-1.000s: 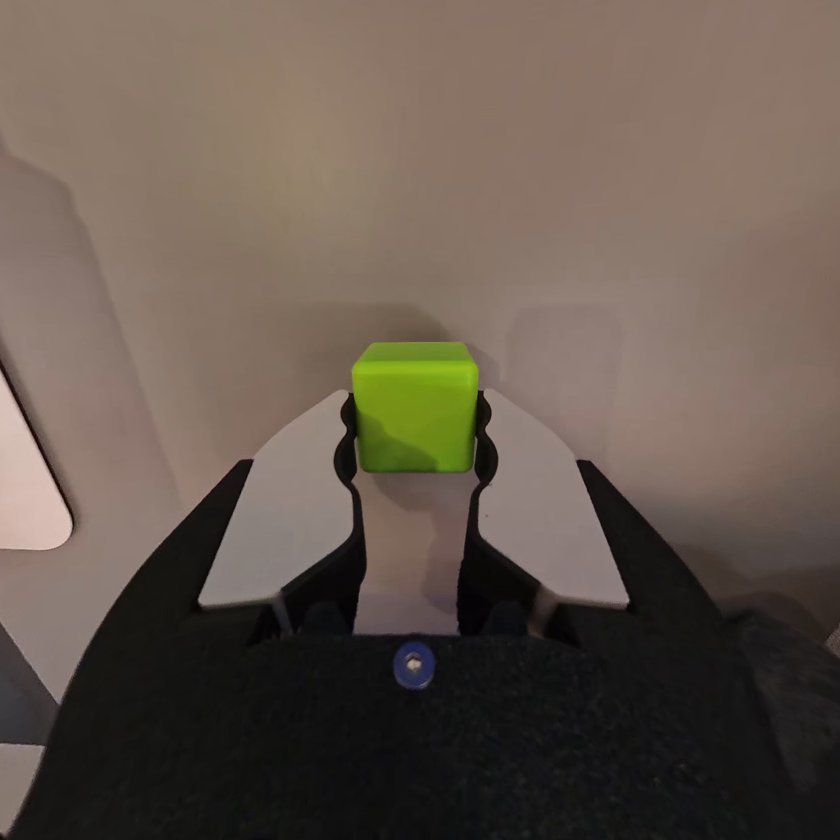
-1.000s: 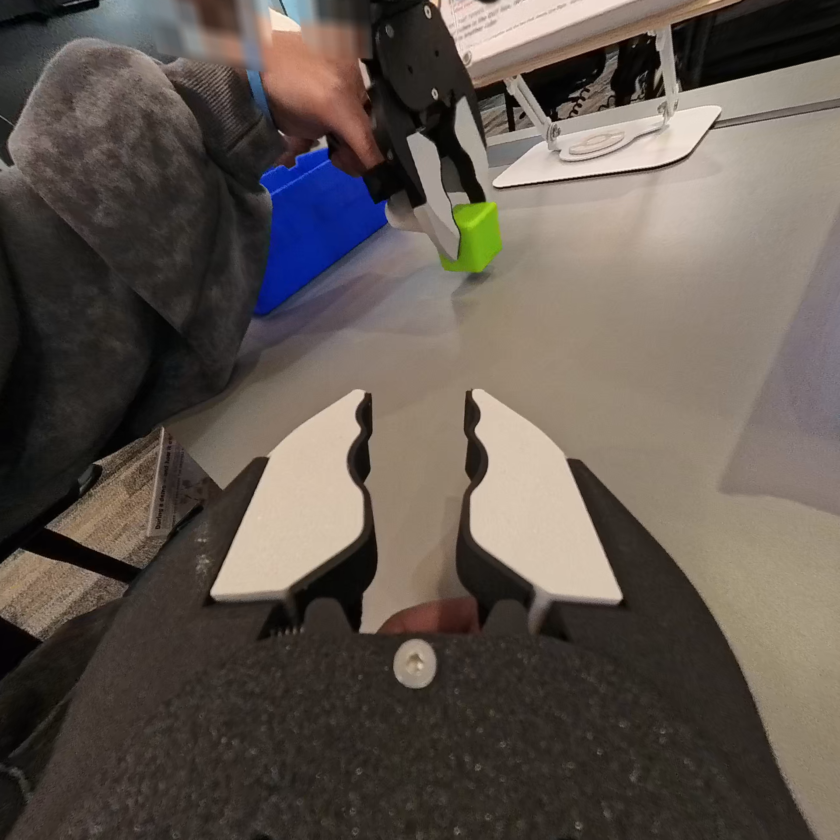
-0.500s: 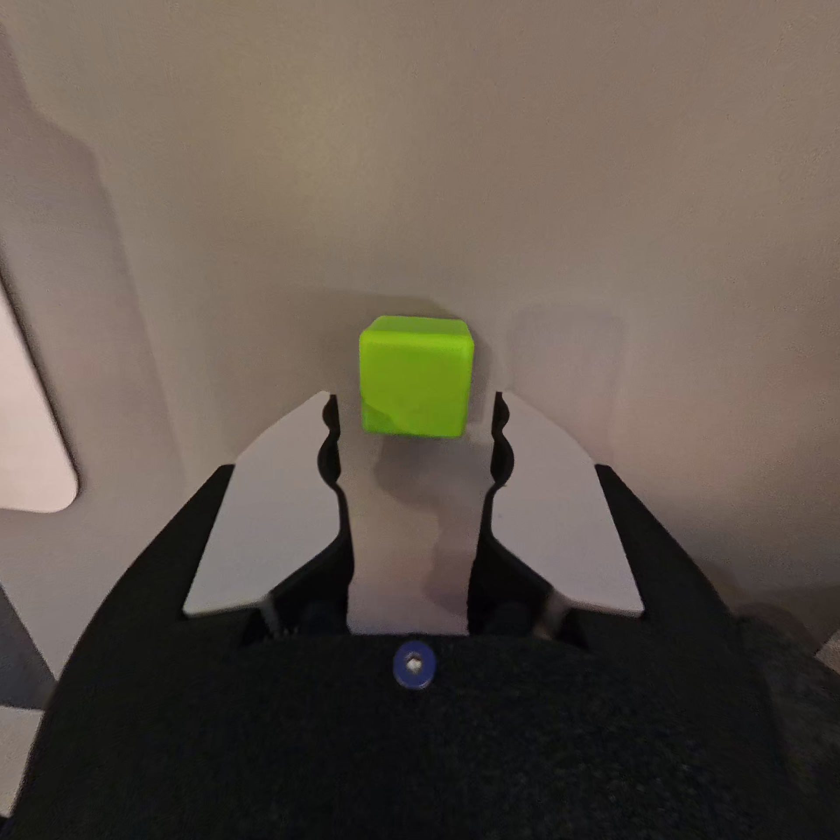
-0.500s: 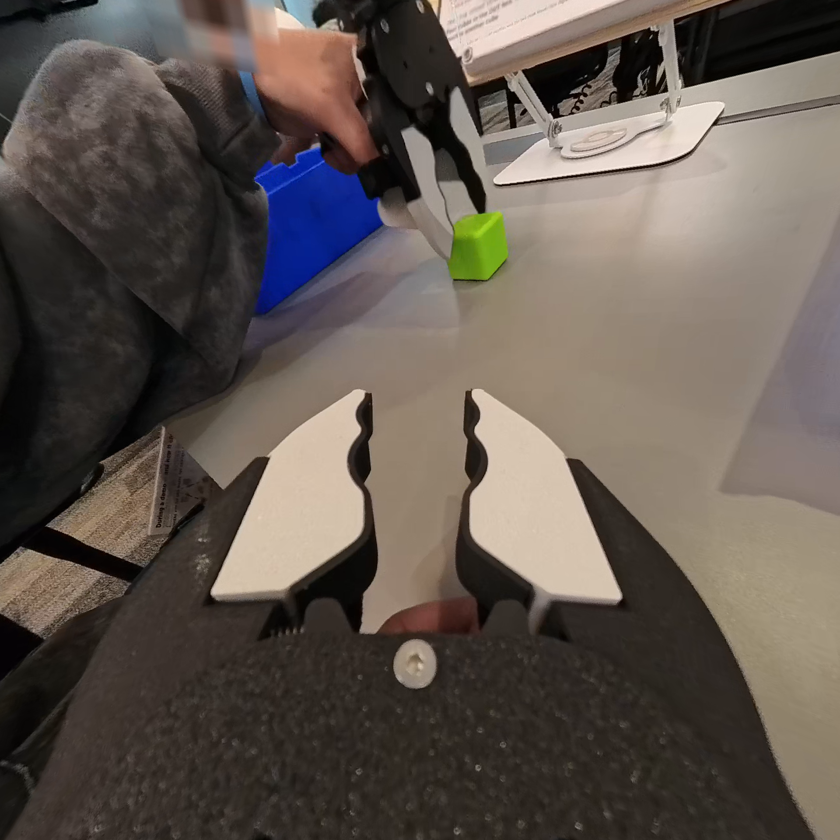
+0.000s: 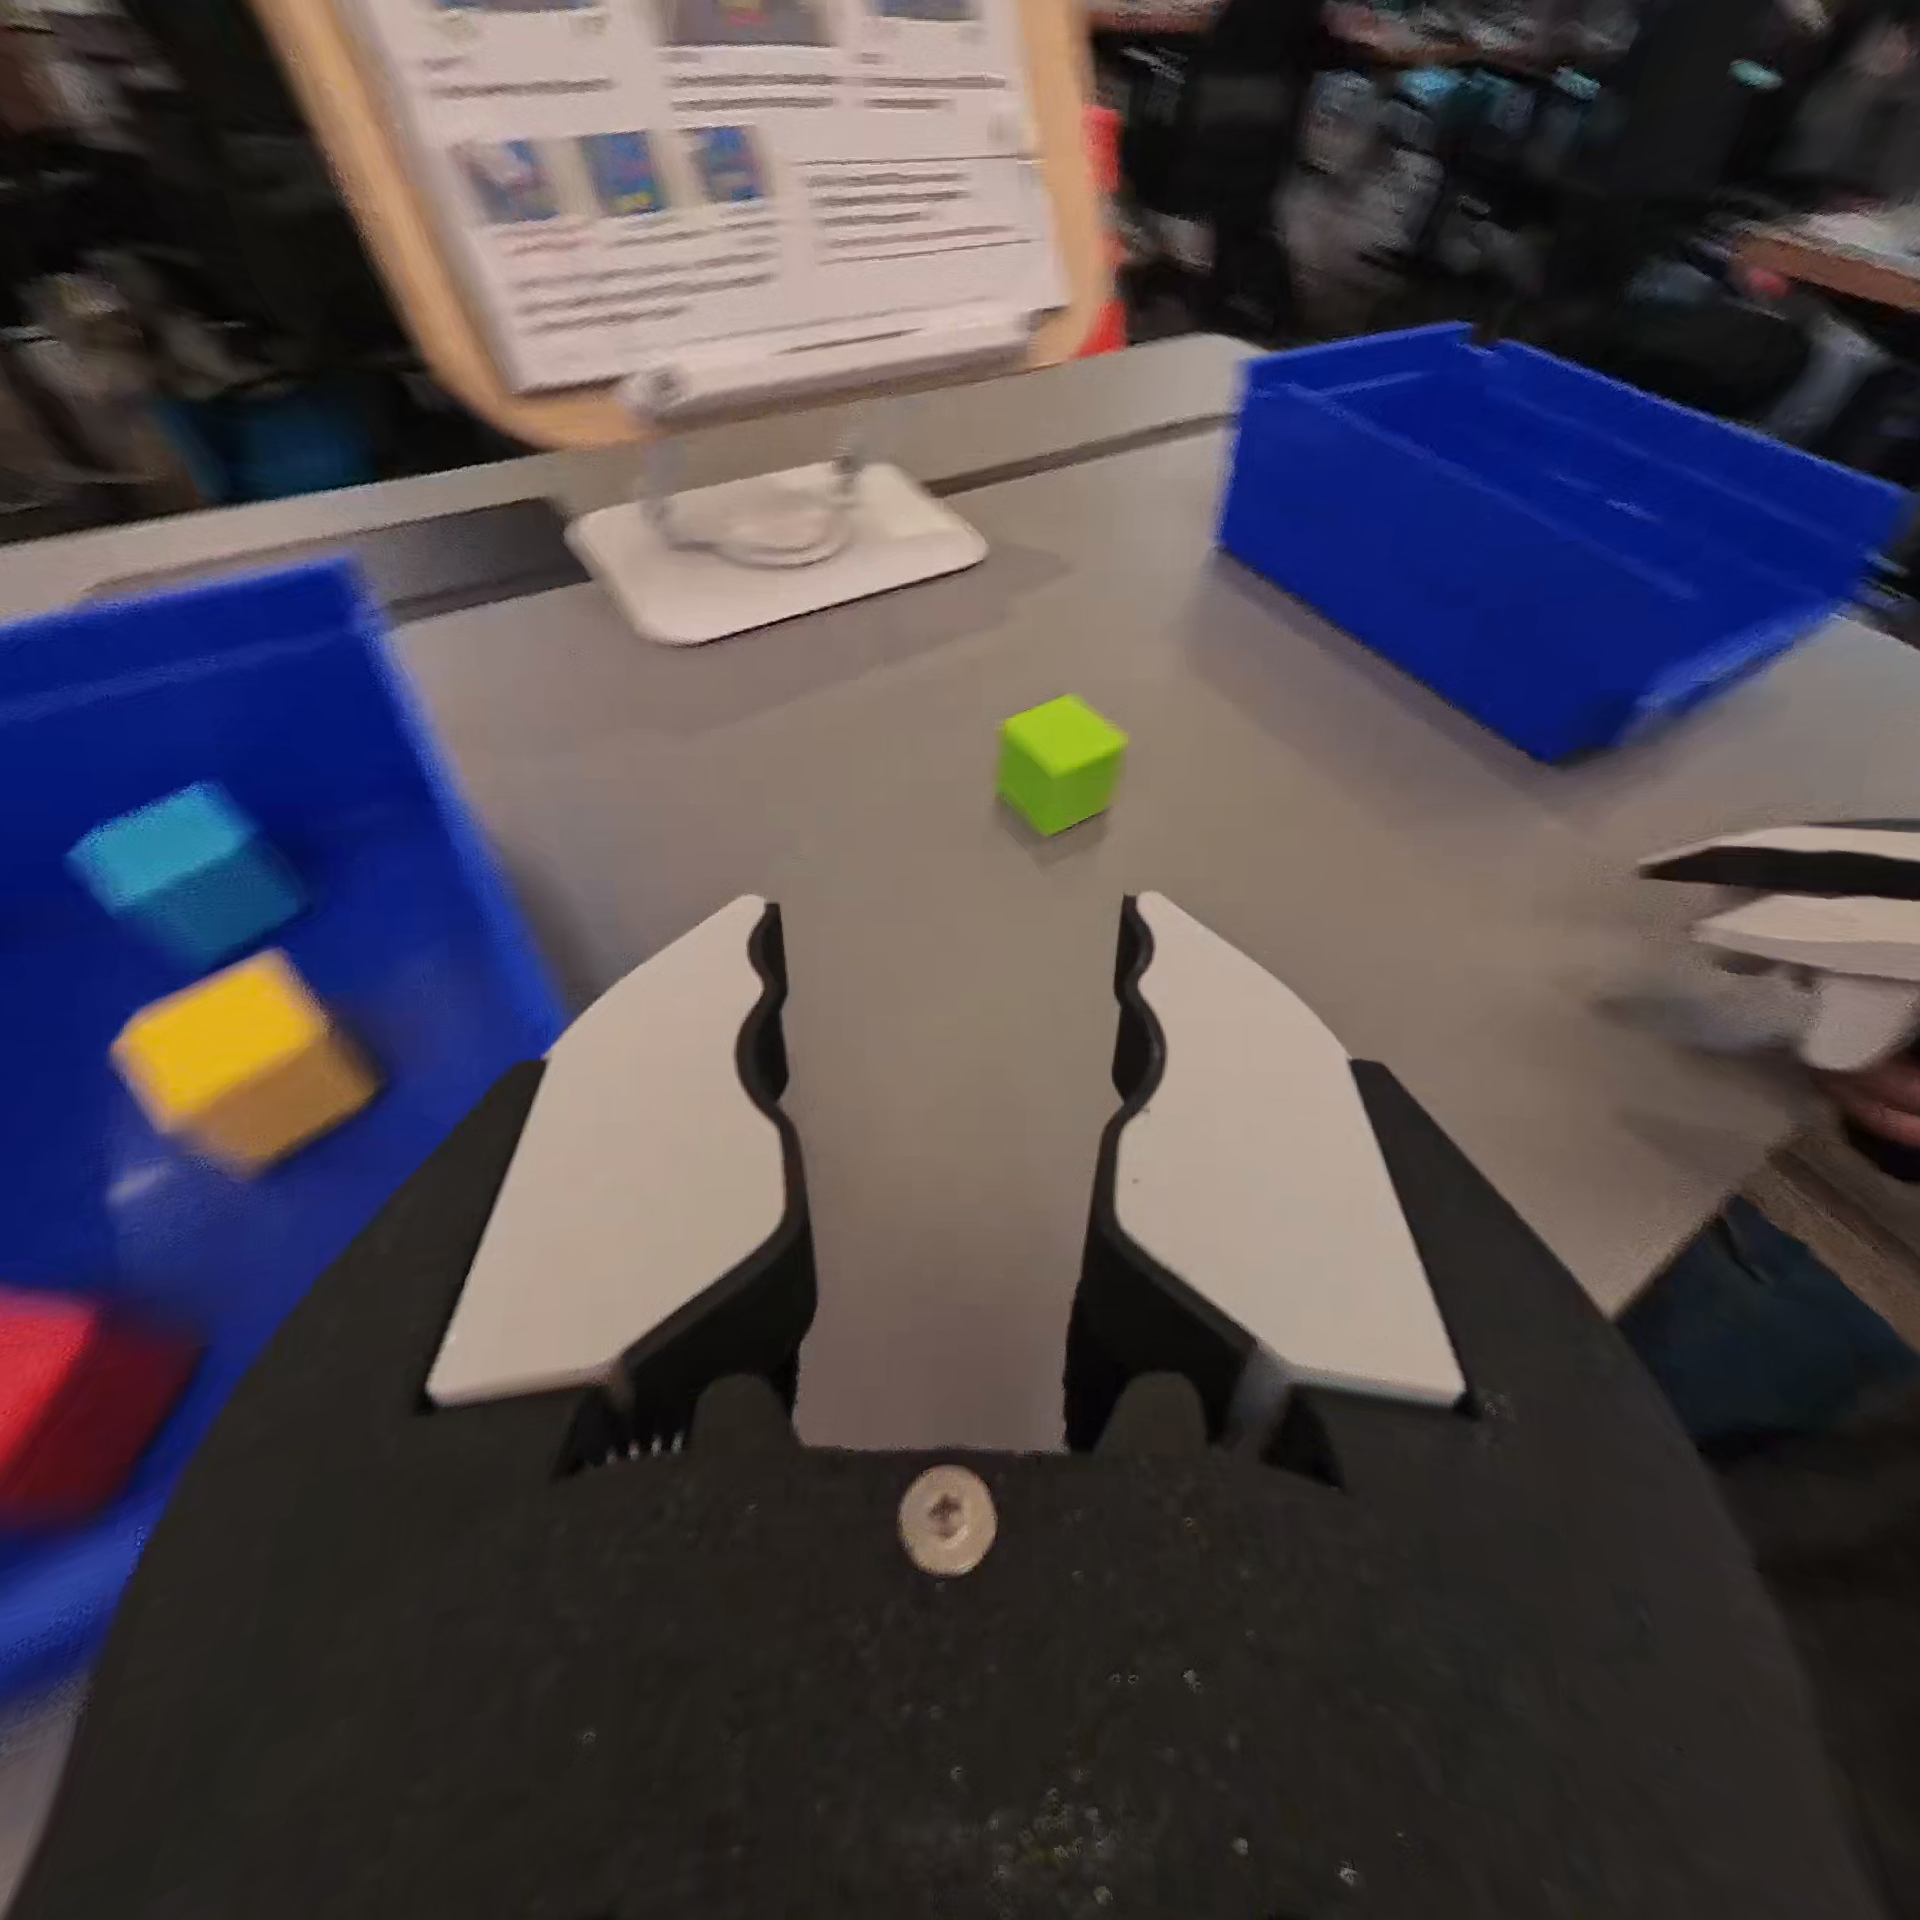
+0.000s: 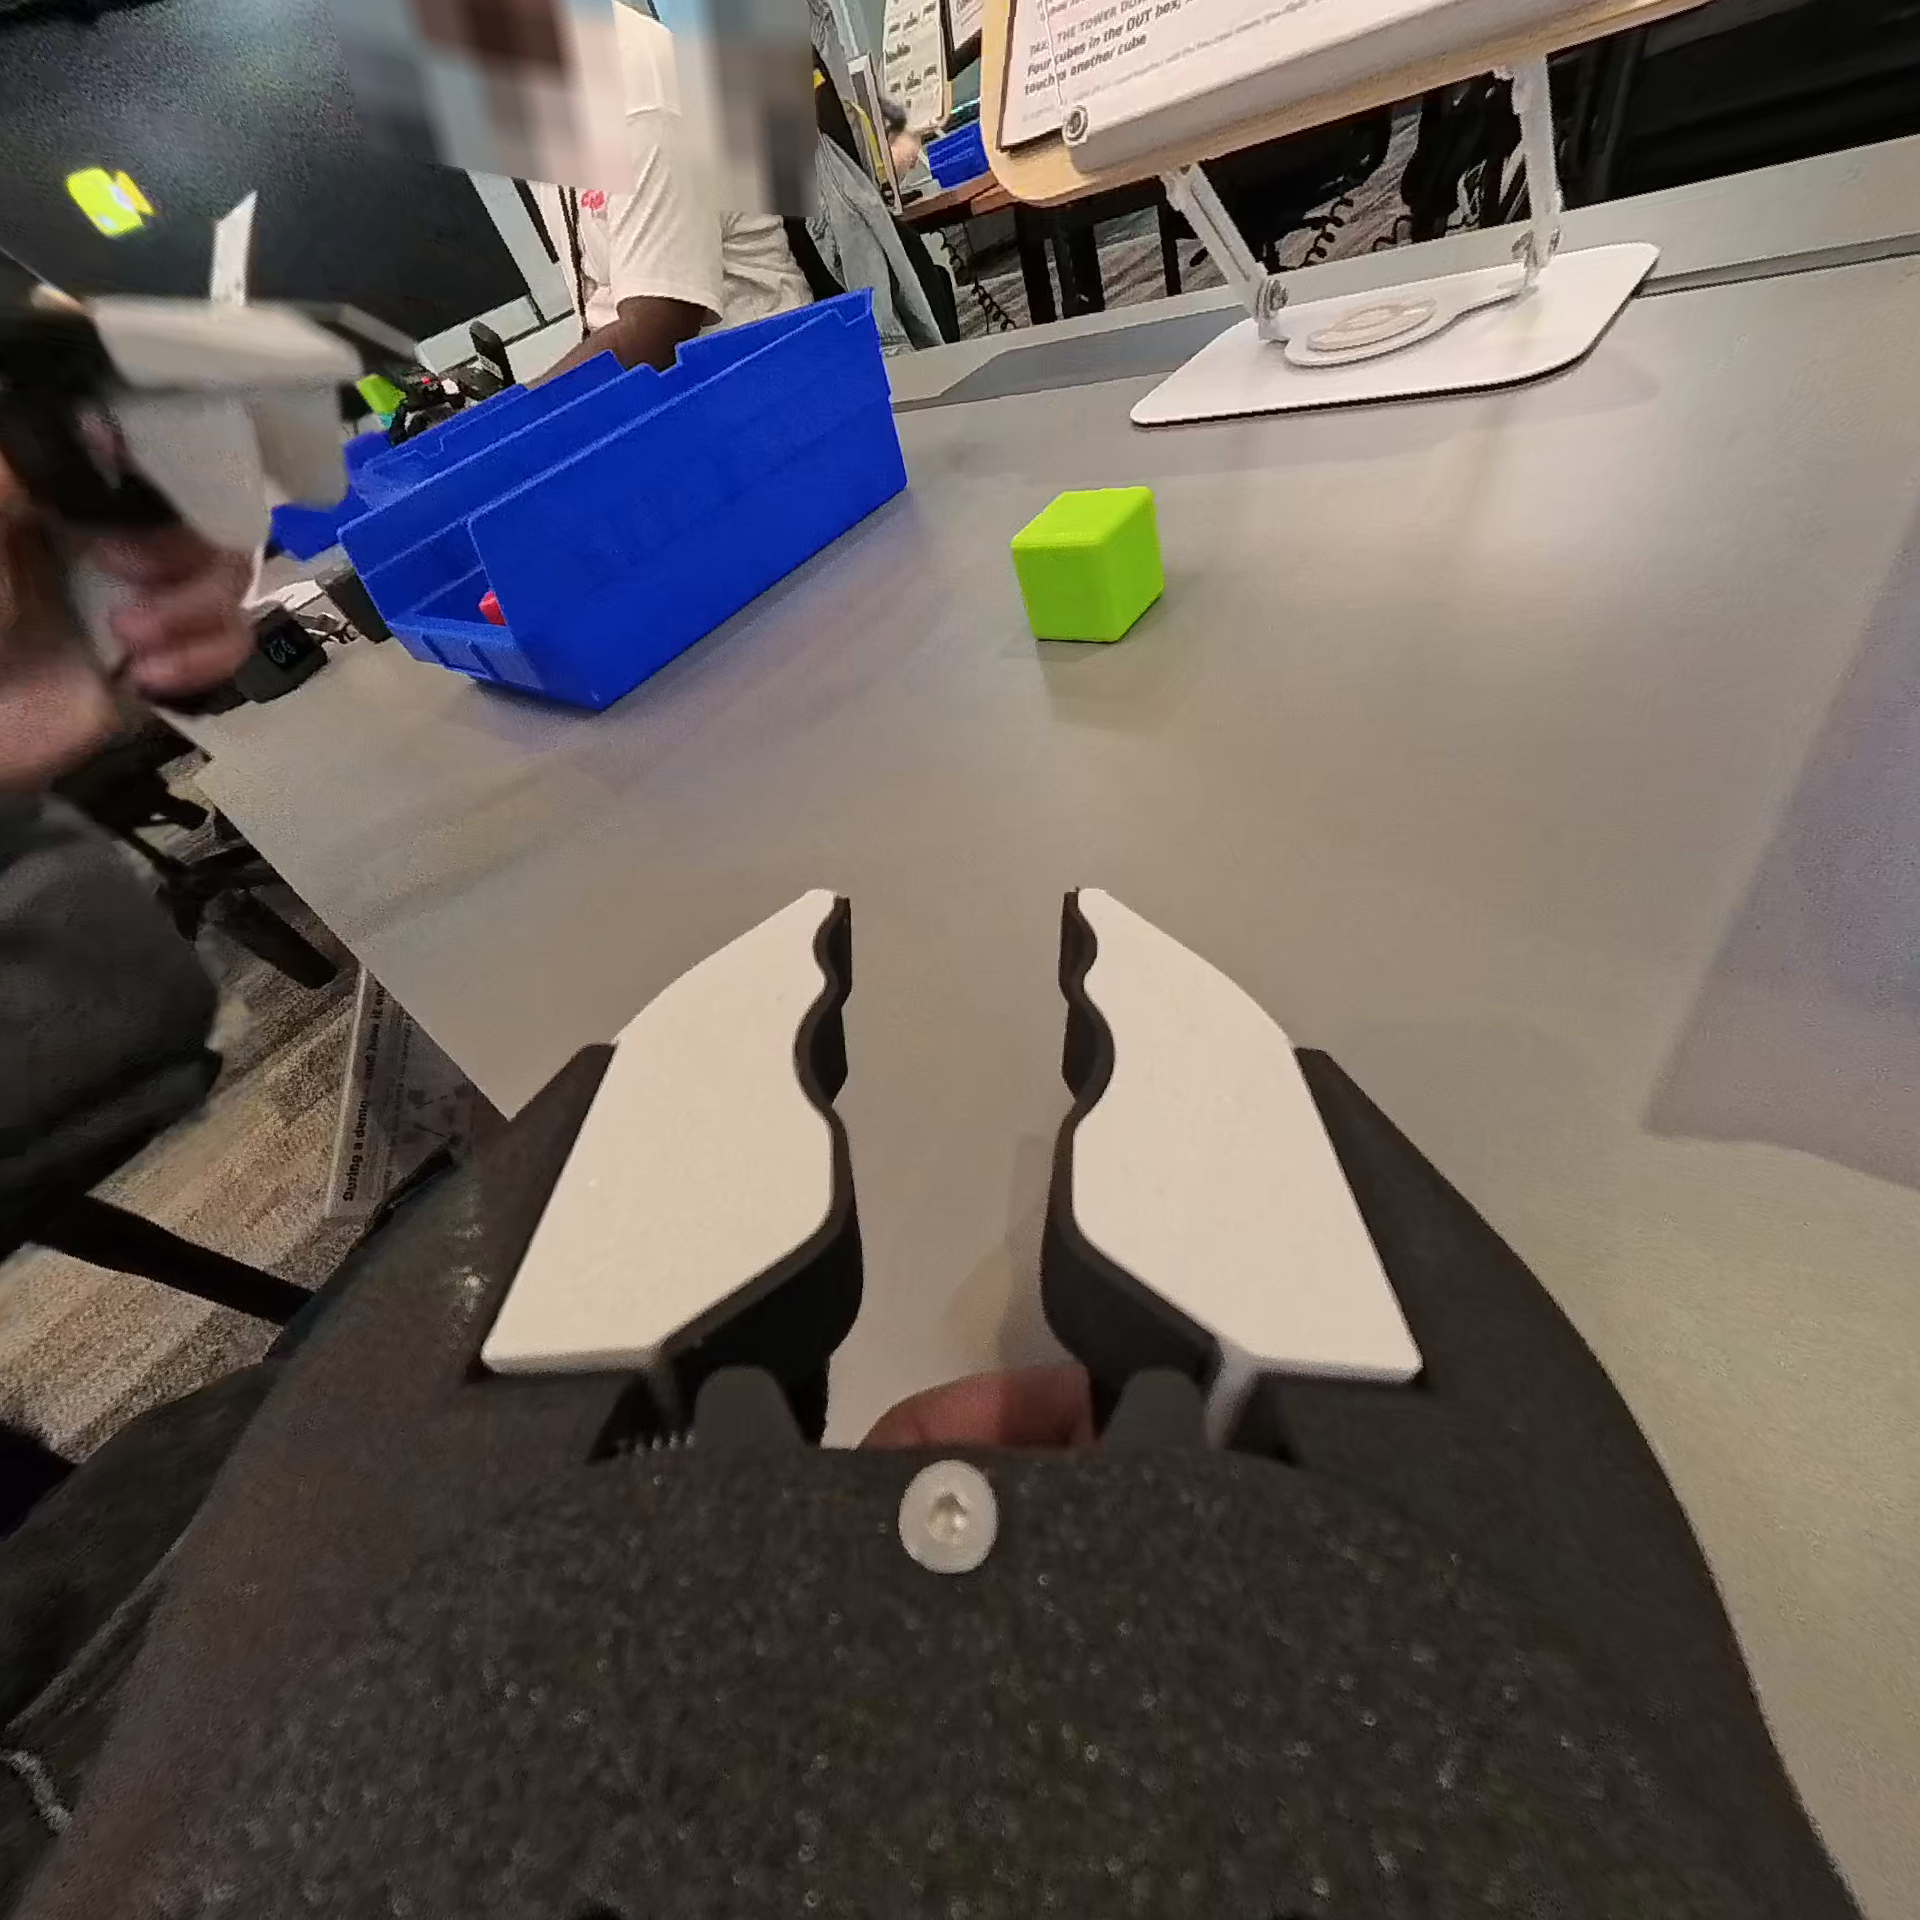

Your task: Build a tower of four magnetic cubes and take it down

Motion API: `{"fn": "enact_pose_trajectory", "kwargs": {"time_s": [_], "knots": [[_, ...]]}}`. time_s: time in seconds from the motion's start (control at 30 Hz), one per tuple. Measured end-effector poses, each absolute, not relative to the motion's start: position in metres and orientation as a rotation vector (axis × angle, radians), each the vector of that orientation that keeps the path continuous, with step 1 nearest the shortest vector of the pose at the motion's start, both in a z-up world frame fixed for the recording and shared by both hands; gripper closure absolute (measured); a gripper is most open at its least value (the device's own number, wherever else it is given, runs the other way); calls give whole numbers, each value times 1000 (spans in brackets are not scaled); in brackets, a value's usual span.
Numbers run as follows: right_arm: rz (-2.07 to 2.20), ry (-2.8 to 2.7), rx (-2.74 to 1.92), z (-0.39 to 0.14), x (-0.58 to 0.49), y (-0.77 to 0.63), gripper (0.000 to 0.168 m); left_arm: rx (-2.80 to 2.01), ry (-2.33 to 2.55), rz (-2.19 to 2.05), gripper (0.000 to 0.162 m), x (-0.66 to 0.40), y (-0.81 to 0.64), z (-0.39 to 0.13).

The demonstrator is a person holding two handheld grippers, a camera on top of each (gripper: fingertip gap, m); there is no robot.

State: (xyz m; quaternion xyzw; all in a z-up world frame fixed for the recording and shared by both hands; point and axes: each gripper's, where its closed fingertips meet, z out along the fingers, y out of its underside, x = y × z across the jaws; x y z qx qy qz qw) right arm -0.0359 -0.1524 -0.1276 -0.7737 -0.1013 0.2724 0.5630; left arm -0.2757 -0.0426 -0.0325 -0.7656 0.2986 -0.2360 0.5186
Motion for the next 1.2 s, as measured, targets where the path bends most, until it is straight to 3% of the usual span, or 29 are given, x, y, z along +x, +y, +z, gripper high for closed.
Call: {"fn": "enact_pose_trajectory", "kwargs": {"time_s": [0.27, 0.53, 0.7, 0.83, 1.03, 1.2], "knots": [[608, -273, -1842, -130, -40, -151, 131, -1990, 194, -404, 96, -382, -107, -134], [598, -270, -1858, -132, -40, -150, 132, -1993, 332, -408, 100, -398, -95, -127], [607, -275, -1851, -132, -40, -151, 132, -2042, 637, -115, 97, -439, -41, -82], [620, -277, -1853, -132, -41, -151, 133, -2194, 843, 244, 98, -478, 10, -78], [629, -276, -1845, -131, -41, -152, 133, -2305, 1049, 44, 103, -438, 76, -111], [632, -274, -1845, -131, -40, -152, 133, -2442, 1257, 33, 96, -418, 111, -152]]}}
